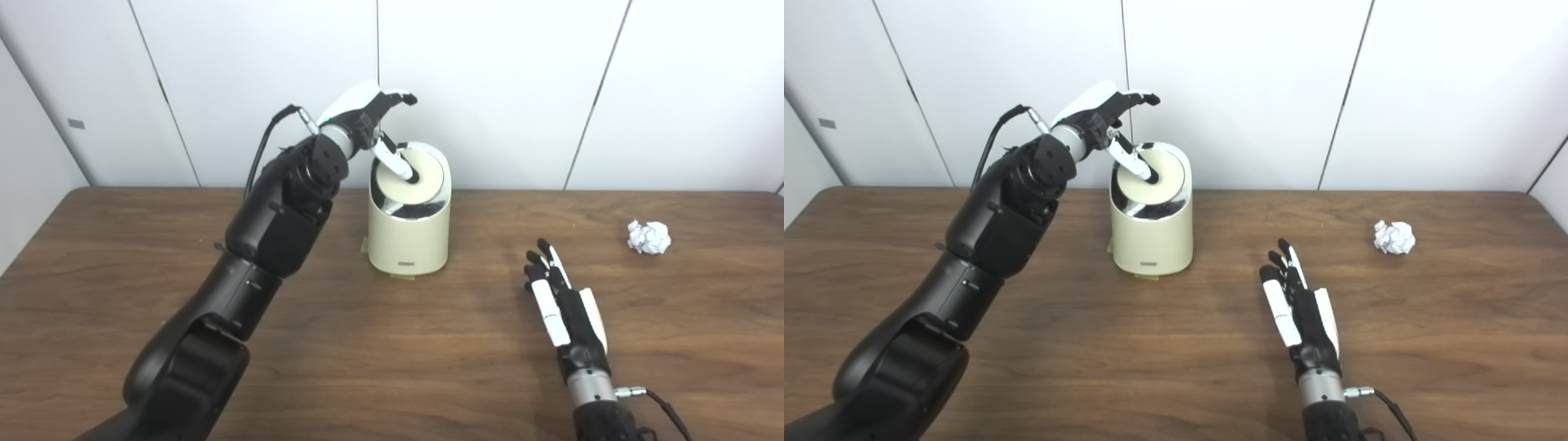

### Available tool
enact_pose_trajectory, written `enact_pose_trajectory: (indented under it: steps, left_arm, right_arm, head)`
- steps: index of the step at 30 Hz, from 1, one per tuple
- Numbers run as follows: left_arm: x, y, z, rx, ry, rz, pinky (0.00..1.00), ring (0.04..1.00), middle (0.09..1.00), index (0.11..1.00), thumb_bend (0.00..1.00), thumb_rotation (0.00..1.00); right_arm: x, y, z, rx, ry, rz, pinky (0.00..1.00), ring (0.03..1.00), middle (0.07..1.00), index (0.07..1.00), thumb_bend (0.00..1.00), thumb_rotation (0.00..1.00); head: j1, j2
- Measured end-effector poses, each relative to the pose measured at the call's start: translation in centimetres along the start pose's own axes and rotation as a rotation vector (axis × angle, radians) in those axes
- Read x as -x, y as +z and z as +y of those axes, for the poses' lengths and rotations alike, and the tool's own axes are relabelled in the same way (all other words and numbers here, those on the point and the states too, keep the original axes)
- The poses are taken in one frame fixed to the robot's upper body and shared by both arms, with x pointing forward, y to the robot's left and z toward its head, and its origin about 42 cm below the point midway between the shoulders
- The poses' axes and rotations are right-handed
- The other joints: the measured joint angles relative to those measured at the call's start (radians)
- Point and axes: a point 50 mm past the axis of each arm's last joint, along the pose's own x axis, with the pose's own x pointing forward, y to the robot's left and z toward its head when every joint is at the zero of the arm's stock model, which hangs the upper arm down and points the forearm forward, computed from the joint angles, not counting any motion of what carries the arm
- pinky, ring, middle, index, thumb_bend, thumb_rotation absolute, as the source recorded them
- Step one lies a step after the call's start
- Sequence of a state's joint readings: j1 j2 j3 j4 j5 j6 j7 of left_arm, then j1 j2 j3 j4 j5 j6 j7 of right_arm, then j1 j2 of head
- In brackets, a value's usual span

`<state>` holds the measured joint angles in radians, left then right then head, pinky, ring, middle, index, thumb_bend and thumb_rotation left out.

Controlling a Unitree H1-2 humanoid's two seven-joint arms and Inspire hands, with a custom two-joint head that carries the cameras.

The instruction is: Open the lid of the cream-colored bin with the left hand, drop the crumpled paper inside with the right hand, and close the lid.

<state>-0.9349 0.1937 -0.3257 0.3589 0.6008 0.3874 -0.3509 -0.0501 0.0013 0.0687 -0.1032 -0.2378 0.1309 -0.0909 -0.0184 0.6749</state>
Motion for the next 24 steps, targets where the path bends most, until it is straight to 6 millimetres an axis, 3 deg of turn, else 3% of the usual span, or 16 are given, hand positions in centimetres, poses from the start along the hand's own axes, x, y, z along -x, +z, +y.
enact_pose_trajectory:
  steps: [5, 14, 20, 24]
  left_arm:
    - [0.0, 0.5, -0.4, -0.094, 0.005, -0.035, 0.89, 0.970, 0.962, 0.943, 0.89, 0.00]
    - [-0.1, 0.6, -0.9, -0.350, 0.025, -0.083, 0.85, 0.935, 0.935, 0.937, 0.94, 0.00]
    - [0.0, 1.1, -1.2, -0.578, 0.053, -0.166, 0.95, 0.974, 0.951, 0.959, 0.96, 0.00]
    - [0.0, 1.6, -1.5, -0.669, 0.063, -0.194, 0.94, 0.966, 0.943, 0.953, 0.98, 0.00]
  right_arm:
    - [0.0, 0.1, 0.3, -0.029, -0.012, 0.004, 0.80, 0.899, 0.920, 1.000, 0.55, 1.00]
    - [0.0, 0.2, 0.4, -0.055, -0.019, 0.006, 0.78, 0.912, 0.933, 1.000, 0.56, 1.00]
    - [-0.1, 0.2, 0.4, -0.062, -0.020, 0.005, 0.79, 0.916, 0.935, 1.000, 0.55, 1.00]
    - [-0.2, 0.3, 0.4, -0.071, -0.020, 0.002, 0.79, 0.917, 0.939, 1.000, 0.56, 1.00]
  head:
    - [0.005, 0.015]
    - [0.008, 0.020]
    - [0.011, 0.022]
    - [0.008, 0.020]
